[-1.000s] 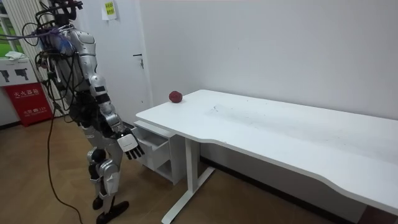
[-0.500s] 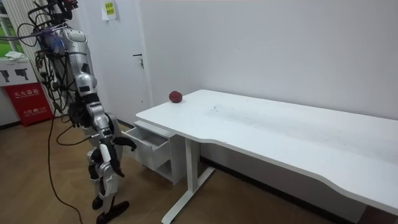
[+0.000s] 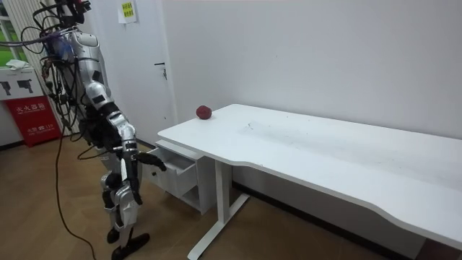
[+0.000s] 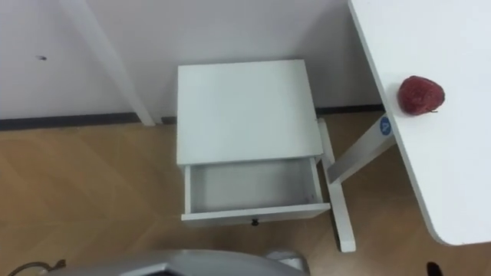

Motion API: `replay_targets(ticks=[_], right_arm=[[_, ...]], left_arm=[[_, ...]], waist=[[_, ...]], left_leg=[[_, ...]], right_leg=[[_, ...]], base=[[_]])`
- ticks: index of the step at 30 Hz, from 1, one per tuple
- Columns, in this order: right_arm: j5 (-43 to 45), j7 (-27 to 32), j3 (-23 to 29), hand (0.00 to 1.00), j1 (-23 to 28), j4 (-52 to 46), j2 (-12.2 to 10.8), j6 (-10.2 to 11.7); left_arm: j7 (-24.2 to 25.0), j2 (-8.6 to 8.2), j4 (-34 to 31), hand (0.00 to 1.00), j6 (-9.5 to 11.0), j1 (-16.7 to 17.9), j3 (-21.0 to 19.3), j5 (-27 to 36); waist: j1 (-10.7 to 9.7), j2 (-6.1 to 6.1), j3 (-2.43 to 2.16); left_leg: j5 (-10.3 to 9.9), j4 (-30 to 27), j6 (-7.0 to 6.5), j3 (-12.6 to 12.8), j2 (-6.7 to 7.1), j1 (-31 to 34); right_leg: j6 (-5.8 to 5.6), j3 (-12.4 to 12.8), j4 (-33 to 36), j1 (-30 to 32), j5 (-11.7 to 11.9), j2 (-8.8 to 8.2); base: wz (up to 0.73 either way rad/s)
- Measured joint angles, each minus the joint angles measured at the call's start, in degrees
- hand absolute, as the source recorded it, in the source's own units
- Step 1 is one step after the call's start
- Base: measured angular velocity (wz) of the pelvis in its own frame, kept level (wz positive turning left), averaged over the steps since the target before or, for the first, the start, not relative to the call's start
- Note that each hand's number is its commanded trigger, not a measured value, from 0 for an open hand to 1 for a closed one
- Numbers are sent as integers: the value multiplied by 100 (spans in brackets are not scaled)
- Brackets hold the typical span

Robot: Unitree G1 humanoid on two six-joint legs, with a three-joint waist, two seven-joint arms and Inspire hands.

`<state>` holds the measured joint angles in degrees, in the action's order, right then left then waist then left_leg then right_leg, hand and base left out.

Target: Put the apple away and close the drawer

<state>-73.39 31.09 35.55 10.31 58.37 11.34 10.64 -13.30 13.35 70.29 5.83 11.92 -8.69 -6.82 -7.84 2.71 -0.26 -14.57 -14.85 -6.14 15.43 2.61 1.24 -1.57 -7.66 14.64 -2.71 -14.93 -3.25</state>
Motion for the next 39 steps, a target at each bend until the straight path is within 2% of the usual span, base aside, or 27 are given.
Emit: replay_targets(ticks=[4,5,7,9,14,16,19,21,25,28,30,31,32,33,37,39], right_arm=[[0,449,11,0,25,-421,163,265],[14,644,82,0,29,-603,216,347],[71,906,262,0,49,-998,262,454],[210,1128,288,0,48,-1240,380,683],[477,1631,472,0,12,-1489,649,923],[681,1799,524,0,7,-1564,726,1032],[1174,2131,617,0,-11,-1701,773,1193],[1840,2326,616,0,-2,-1928,775,1282],[2908,2617,586,0,14,-2778,774,1332],[4124,2760,340,0,30,-3541,824,1408],[5099,2744,63,0,36,-4122,861,1464],[5290,2748,-21,0,36,-4237,868,1482],[5679,2740,-254,0,38,-4451,869,1492],[5966,2681,-536,0,37,-4657,869,1492],[6266,2298,-1102,0,19,-4873,869,1473],[6270,1967,-1408,0,64,-5110,862,1365]], left_arm=[[-1,28,-12,0,97,12,-1,-3],[-1,29,-24,0,139,28,-18,-20],[-1,40,-129,0,186,113,-49,-23],[-1,95,-180,0,263,154,-56,-21],[-2,102,-181,0,462,171,-159,-11],[-12,110,-180,0,472,172,-212,-9],[-12,117,-182,0,519,200,-231,-60],[-9,120,-180,0,565,213,-231,-141],[10,124,-157,0,585,220,-223,-168],[41,118,-165,0,585,214,-56,-170],[101,109,-164,0,585,194,89,-169],[131,110,-164,0,586,180,122,-169],[168,111,-164,0,586,167,228,-179],[182,108,-163,0,585,165,358,-221],[229,90,-173,0,576,142,587,-281],[230,53,-176,0,569,152,589,-284]], waist=[[-25,42,-7],[-26,56,8],[-72,64,9],[-117,90,17],[-122,117,8],[-126,124,4],[-117,136,1],[-112,124,2],[-70,107,4],[-76,98,8],[0,79,13],[29,74,16],[67,32,21],[97,42,19],[262,34,26],[365,9,25]], left_leg=[[0,22,1,3,1,-17],[1,55,2,25,4,-54],[3,131,4,40,7,-75],[2,148,4,46,7,-84],[2,133,3,83,9,-24],[3,125,3,83,12,32],[4,130,5,89,8,53],[4,126,5,86,8,63],[8,137,9,100,9,46],[34,145,7,96,11,53],[46,149,18,100,8,41],[48,147,20,103,6,42],[51,136,24,103,-1,51],[55,134,30,102,-6,52],[64,142,35,87,-8,50],[68,147,35,86,-7,52]], right_leg=[[0,9,3,-4,0,2],[0,78,2,-17,0,8],[-1,128,2,-16,-1,15],[-1,147,0,-13,0,21],[0,166,21,80,0,18],[-1,211,16,135,0,20],[-1,219,12,162,-1,25],[-1,177,1,162,-1,19],[-2,205,8,167,-2,20],[-2,145,2,166,-1,10],[-2,166,2,163,-1,17],[-2,165,-2,161,-1,21],[-2,153,-12,161,0,22],[-1,139,-12,161,0,24],[1,113,-19,159,1,25],[0,116,-28,158,1,25]], base=[[-1],[-9],[-7],[0],[-4],[0],[0],[0],[-4],[1],[-5],[-3],[0],[0],[3],[2]])
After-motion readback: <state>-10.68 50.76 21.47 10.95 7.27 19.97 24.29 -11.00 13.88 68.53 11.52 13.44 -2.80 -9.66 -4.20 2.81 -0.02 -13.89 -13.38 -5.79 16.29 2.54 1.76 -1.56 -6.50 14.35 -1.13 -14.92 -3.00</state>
